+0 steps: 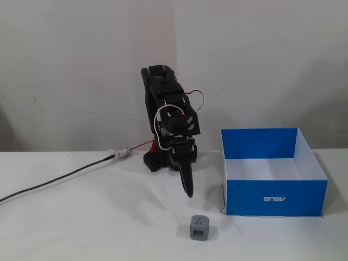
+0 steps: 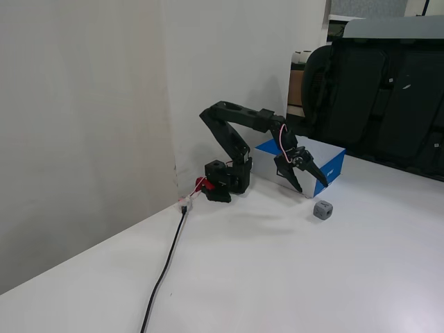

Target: Pick the gray block and keep it in the box.

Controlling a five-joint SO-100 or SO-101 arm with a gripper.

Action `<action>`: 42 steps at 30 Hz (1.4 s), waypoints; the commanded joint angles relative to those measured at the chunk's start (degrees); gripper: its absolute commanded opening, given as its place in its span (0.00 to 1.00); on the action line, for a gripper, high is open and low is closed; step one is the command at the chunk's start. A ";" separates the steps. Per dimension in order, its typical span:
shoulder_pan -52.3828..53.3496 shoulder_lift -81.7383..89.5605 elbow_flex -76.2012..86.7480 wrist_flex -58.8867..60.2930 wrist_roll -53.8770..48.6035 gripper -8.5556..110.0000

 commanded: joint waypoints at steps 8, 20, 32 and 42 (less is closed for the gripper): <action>-1.58 -22.41 -18.46 -1.76 3.25 0.37; -1.49 -34.98 -22.85 -4.66 5.01 0.37; -0.70 -39.02 -24.87 -5.80 4.13 0.09; 6.42 -25.31 -28.56 2.81 3.60 0.07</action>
